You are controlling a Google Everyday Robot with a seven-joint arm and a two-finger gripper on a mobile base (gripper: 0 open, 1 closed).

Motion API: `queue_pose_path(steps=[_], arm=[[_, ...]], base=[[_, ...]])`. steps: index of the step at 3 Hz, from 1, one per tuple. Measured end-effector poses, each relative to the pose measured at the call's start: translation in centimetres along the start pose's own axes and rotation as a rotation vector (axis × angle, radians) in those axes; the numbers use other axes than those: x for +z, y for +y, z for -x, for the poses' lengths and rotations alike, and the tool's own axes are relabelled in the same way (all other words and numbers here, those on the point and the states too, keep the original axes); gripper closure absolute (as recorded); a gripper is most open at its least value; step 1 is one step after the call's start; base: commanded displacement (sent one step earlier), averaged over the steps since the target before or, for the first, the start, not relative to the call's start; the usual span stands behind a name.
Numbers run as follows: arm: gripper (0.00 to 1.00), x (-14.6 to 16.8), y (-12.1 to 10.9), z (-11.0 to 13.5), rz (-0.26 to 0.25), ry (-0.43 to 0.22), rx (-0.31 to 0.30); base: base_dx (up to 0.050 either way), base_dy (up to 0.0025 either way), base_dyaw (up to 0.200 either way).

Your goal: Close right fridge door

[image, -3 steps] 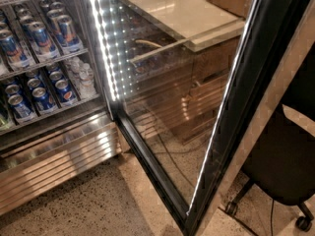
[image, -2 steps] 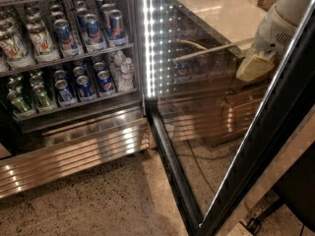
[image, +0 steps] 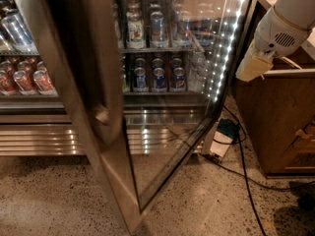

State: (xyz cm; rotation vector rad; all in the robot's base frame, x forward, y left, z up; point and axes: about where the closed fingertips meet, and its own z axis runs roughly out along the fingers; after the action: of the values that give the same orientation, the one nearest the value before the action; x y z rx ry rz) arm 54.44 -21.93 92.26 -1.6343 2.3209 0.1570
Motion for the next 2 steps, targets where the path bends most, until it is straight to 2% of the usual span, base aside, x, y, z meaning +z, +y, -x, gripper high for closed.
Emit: queue_pose_path(steps=[1, 2], arm=[[1.00, 0.00, 0.00, 0.00, 0.000, 0.000, 0.000], [1.00, 0.00, 0.00, 0.00, 0.000, 0.000, 0.000]], base=[[0.000, 0.00010, 0.189], [0.046, 0.00192, 0.078]])
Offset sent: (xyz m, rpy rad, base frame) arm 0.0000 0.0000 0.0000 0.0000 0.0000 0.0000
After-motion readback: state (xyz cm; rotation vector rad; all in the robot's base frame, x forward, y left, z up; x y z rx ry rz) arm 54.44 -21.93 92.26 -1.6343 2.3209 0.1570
